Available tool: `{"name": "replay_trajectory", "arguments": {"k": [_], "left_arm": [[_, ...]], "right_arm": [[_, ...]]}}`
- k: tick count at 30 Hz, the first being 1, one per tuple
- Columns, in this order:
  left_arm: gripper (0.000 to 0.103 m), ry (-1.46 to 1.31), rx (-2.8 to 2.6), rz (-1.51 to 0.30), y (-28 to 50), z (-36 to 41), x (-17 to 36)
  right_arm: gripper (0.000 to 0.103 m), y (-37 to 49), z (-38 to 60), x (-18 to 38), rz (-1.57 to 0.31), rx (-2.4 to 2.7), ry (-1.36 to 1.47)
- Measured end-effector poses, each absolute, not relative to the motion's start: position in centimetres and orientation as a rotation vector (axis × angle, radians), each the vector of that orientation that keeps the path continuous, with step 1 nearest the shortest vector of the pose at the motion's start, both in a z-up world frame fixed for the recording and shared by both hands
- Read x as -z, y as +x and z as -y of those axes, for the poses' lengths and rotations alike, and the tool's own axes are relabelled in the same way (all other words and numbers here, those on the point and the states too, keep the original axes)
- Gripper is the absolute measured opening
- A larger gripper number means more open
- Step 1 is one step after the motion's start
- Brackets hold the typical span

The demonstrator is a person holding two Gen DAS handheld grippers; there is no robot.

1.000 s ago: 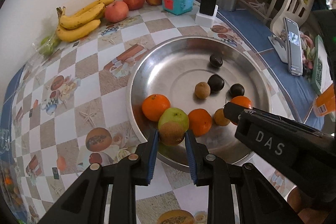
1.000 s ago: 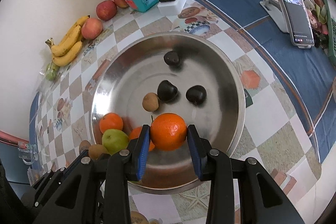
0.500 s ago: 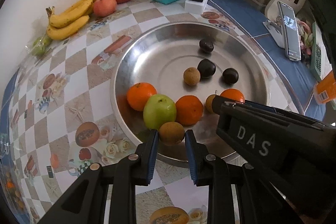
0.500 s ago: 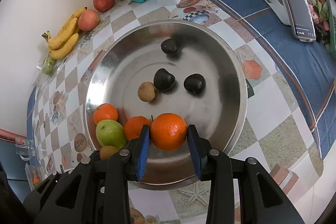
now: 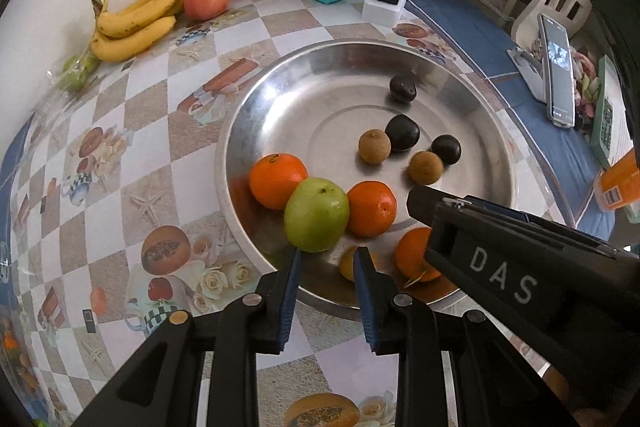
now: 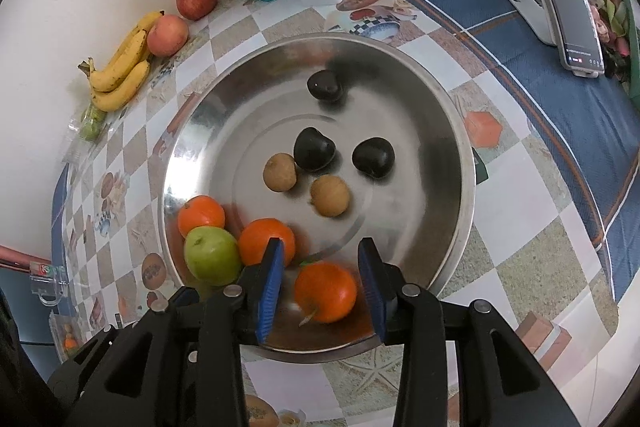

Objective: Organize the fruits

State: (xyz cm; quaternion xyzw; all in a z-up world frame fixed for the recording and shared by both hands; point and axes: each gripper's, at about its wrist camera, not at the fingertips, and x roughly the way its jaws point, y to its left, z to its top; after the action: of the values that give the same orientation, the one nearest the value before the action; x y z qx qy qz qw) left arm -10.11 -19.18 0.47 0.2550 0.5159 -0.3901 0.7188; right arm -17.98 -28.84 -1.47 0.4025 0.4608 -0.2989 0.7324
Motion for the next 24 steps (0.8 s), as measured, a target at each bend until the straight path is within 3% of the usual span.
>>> {"name": "replay_trajectory", "arguments": {"k": [7,24], "left_arm": [[0.036,0.519,0.834,-1.165,-8.7,18.7,-0.5],[0.037,0.219,0.636,-1.258,-2.2,13.9,-0.8]], "right_arm": [[0.040,-17.9,28.9,1.2,-1.003,0.654,0.884],[0.039,-17.2,28.3,0.9,-1.011,0.623,0.847]]}}
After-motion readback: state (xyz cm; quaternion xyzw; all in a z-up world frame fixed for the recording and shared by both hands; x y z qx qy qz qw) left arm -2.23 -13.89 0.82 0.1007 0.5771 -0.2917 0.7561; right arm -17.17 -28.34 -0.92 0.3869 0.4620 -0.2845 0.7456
